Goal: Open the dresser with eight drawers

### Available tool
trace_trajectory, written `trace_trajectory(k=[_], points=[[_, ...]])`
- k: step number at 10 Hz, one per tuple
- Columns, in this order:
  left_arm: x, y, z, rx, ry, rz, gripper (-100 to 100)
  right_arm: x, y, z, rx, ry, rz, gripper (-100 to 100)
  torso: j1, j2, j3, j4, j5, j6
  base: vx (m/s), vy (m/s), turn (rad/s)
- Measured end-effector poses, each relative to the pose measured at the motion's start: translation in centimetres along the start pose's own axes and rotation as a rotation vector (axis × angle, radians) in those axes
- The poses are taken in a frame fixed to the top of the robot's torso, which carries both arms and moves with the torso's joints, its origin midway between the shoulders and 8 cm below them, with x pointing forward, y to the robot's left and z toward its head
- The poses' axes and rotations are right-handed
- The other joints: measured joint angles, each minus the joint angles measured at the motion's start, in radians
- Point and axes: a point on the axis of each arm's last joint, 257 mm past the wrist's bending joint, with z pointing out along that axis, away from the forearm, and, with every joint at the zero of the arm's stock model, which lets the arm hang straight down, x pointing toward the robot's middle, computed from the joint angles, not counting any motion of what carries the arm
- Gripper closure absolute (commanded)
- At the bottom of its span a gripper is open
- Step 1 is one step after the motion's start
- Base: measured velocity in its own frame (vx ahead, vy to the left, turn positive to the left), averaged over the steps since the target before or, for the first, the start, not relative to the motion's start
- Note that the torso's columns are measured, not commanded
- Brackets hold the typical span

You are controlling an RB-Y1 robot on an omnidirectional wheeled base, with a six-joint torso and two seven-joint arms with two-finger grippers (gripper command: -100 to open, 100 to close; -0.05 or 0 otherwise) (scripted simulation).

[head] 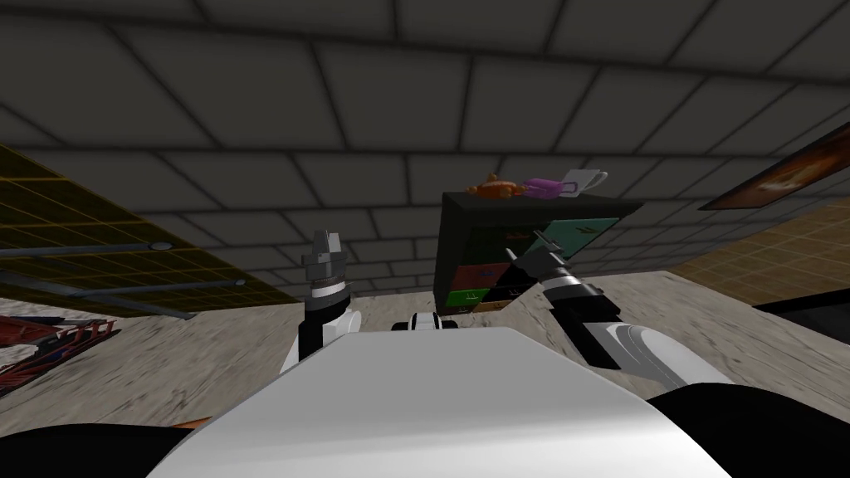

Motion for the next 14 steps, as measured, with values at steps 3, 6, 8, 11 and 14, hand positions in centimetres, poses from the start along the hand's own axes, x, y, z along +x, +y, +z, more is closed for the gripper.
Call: trace_trajectory(k=[3, 6, 8, 11, 14], points=[[0.0, 0.0, 0.0, 0.0, 0.0, 0.0, 0, -0.7, -0.8, -0.4, -0.002, -0.006, -0.001, 100, 0.002, -0.002, -0.001, -0.001, 0.0, -0.001, 0.047, -0.005, 0.001], [0.0, 0.0, 0.0, 0.0, 0.0, 0.0, 0, -0.7, -1.3, -0.2, 0.015, -0.006, -0.009, 100, 0.002, -0.003, 0.0, -0.005, -0.003, -0.002, -0.112, -0.022, -0.045], [0.0, 0.0, 0.0, 0.0, 0.0, 0.0, 0, -1.3, -1.3, -0.5, 0.007, -0.014, -0.006, 100, 0.001, -0.001, 0.001, -0.002, -0.002, -0.001, -0.19, -0.024, -0.043], [0.0, 0.0, 0.0, 0.0, 0.0, 0.0, 0, -1.6, -1.2, -0.7, -0.004, -0.022, -0.004, 100, 0.004, -0.006, -0.004, -0.003, 0.0, -0.001, -0.132, -0.005, -0.036], [0.0, 0.0, 0.0, 0.0, 0.0, 0.0, 0, -1.0, -2.3, -0.3, -0.011, -0.023, -0.006, -100, 0.005, -0.012, -0.007, -0.004, 0.001, -0.002, -0.03, 0.048, -0.022]])
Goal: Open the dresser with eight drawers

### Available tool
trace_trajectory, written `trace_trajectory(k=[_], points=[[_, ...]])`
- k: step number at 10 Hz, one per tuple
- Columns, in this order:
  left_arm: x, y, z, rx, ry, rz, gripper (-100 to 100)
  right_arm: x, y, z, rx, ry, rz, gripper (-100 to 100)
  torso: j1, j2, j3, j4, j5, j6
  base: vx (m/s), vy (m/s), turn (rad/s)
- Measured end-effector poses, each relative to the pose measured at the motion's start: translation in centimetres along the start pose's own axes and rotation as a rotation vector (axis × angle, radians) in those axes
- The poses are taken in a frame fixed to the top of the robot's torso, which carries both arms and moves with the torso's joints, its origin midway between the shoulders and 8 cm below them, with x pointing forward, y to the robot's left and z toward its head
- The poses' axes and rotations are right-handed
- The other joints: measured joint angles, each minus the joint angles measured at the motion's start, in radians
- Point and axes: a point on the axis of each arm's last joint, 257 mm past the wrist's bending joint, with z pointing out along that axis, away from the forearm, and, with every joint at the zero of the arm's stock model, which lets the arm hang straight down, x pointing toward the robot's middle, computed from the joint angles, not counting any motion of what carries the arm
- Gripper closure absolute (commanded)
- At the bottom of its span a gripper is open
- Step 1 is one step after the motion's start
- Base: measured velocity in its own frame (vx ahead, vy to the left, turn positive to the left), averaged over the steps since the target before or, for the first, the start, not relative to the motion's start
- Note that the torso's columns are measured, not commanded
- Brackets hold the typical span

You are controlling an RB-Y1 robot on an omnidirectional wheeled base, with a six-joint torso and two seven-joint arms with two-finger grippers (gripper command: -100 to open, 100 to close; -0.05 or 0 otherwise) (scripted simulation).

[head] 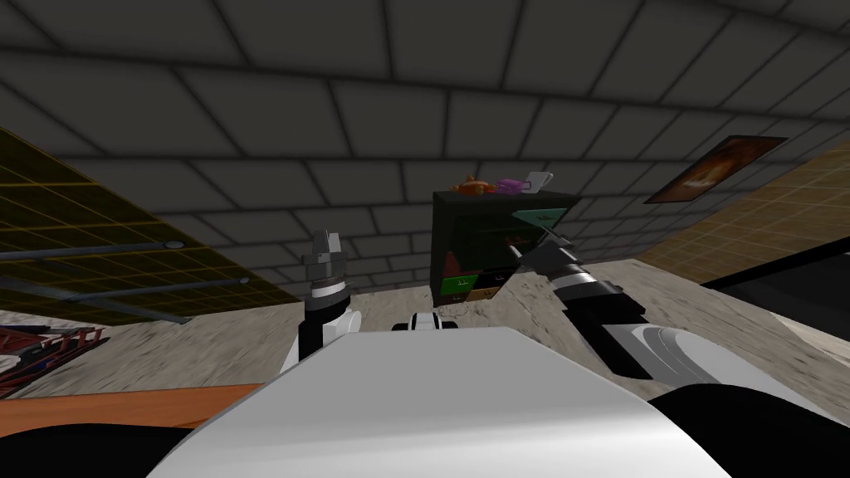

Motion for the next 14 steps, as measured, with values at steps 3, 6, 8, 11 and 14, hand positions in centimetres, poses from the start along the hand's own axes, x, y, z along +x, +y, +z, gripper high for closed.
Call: trace_trajectory(k=[3, 6, 8, 11, 14], points=[[0.0, 0.0, 0.0, 0.0, 0.0, 0.0, 0, 1.0, -1.7, 0.8, -0.007, -0.003, 0.0, -100, -0.003, 0.006, 0.003, 0.004, 0.001, 0.0, 0.004, 0.053, -0.016], [0.0, 0.0, 0.0, 0.0, 0.0, 0.0, 0, 1.3, -3.4, 1.7, -0.01, -0.007, 0.004, -100, -0.002, 0.011, 0.005, 0.007, 0.002, 0.003, -0.014, 0.046, -0.007], [0.0, 0.0, 0.0, 0.0, 0.0, 0.0, 0, 1.5, -4.1, 2.1, -0.018, -0.01, 0.012, -100, 0.0, 0.017, 0.008, 0.012, 0.007, 0.004, -0.003, 0.019, 0.0], [0.0, 0.0, 0.0, 0.0, 0.0, 0.0, 0, 1.8, -3.7, 2.0, -0.028, -0.003, 0.016, 0, 0.001, 0.013, 0.007, 0.008, 0.003, 0.002, 0.002, 0.0, 0.001], [0.0, 0.0, 0.0, 0.0, 0.0, 0.0, 0, 2.0, -3.5, 2.0, -0.034, 0.002, 0.018, 0, -0.001, 0.01, 0.005, 0.005, 0.002, 0.002, 0.0, 0.0, 0.0]])
